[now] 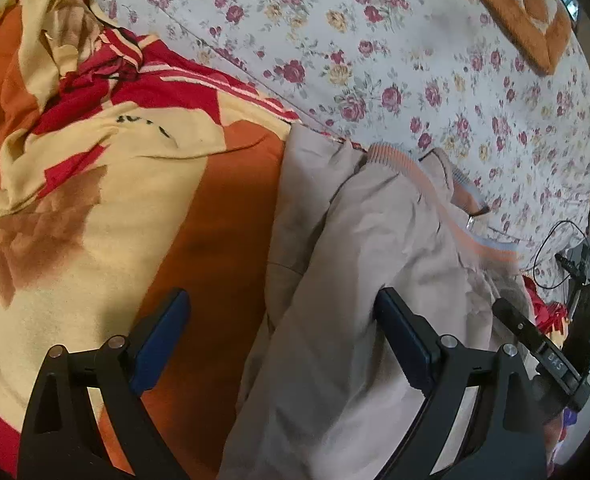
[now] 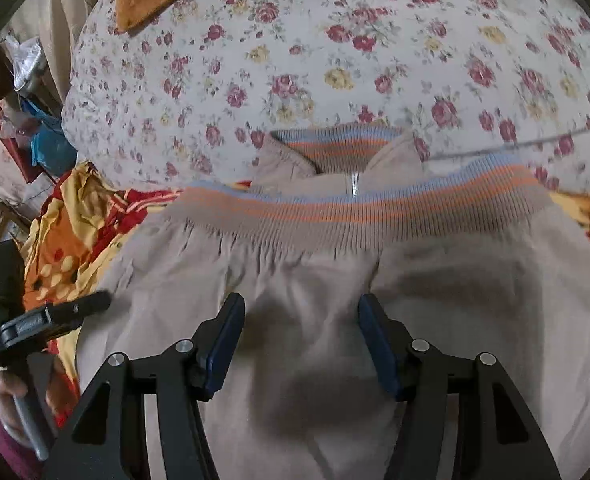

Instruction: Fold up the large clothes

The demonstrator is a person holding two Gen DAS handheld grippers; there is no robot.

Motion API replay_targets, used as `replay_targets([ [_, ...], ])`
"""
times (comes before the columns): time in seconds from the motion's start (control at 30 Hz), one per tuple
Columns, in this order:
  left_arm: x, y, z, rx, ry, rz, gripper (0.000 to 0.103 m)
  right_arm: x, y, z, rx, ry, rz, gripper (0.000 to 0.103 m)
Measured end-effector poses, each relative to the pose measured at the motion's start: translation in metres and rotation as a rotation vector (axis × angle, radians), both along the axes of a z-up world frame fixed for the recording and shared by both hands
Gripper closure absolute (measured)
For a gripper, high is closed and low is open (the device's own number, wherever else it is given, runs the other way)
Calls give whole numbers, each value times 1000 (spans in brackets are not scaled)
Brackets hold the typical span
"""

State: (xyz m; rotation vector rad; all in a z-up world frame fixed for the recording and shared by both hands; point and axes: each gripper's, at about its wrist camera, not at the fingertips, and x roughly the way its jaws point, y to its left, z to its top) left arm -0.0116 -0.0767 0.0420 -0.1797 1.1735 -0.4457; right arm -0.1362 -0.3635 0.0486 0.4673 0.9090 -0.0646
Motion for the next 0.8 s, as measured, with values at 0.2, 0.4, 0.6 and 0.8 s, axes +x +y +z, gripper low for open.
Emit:
replay_targets([
  [0.2,-5,-18,-8,-76,39,-122,9,-11,-9,-4,33,6,-14,43],
  [0.4,-6,-29,-10,-78,26,-157,9,-16,-11,-3,37,2,-9,42],
  [0.6,2,-22,-11,-168,61,-146,25,-19,-19,-6,53,1,-26,42],
  [0.8,-16,-34,20,-266,-24,-288,79,-21,-23,-3,64,-17,-47,42],
])
